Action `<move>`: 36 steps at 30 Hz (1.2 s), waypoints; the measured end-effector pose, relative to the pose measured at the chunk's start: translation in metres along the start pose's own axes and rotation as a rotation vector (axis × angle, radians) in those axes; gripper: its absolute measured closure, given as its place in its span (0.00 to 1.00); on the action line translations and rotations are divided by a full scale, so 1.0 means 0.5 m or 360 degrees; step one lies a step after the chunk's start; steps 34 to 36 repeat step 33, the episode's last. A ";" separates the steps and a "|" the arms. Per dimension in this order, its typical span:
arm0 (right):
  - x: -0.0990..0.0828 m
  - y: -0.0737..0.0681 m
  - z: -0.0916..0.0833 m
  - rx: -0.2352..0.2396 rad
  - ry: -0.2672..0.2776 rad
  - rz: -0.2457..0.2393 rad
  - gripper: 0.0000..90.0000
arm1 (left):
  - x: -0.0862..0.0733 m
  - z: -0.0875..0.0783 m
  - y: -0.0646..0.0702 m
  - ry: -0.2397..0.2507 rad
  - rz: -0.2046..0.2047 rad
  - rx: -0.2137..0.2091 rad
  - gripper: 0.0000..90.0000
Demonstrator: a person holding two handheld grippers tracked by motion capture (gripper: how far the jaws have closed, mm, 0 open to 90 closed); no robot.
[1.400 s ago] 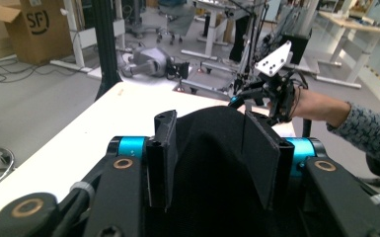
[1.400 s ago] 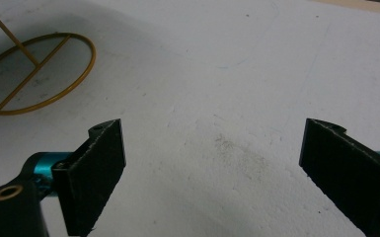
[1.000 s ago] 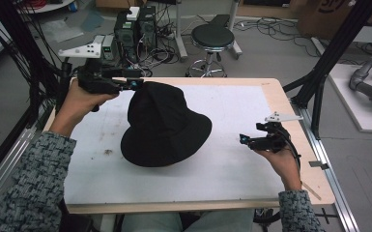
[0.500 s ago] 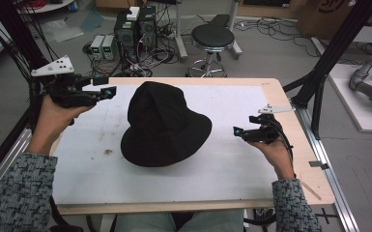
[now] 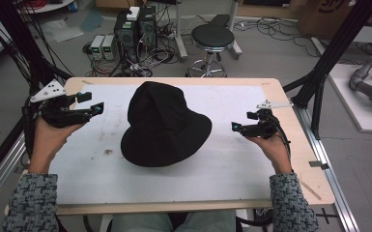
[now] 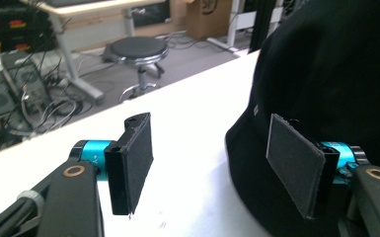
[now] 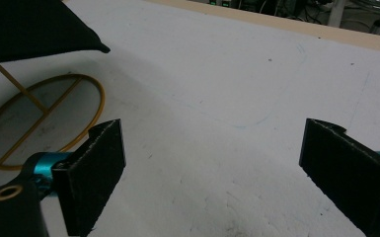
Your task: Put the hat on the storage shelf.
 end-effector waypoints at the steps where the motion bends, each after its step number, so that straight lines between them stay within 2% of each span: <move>1: 0.001 0.000 0.000 0.0002 0.0004 -0.0001 0.11 | -0.009 0.002 -0.001 -0.0009 0.0003 0.0019 0.37; 4: 0.004 0.001 0.002 -0.0004 -0.0015 -0.0002 0.11 | -0.034 0.008 -0.006 -0.0029 -0.0017 0.0065 0.34; 7: 0.007 -0.002 -0.001 -0.0003 0.0006 -0.0016 0.11 | -0.052 0.011 -0.013 -0.0038 -0.0035 0.0103 0.28; 10: 0.005 -0.003 -0.002 0.0001 -0.0004 -0.0021 0.11 | -0.065 0.012 -0.025 -0.0092 -0.0029 0.0169 0.25; 17: 0.001 -0.002 0.000 -0.0028 -0.0039 -0.0029 0.11 | -0.079 0.007 -0.040 -0.0099 -0.0082 0.0183 0.24; 36: -0.001 -0.006 -0.002 -0.0035 -0.0052 -0.0033 0.11 | -0.094 0.025 -0.042 -0.0165 -0.0041 0.0200 0.24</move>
Point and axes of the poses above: each handheld gripper's, and its own axes: z roughly forward along the jaws, x roughly out of its top, y roughly to its right, the point moved 4 cm from there along z, roughly forward along the jaws, and after that the axes turned 6 degrees about x, right-handed, at the moved point
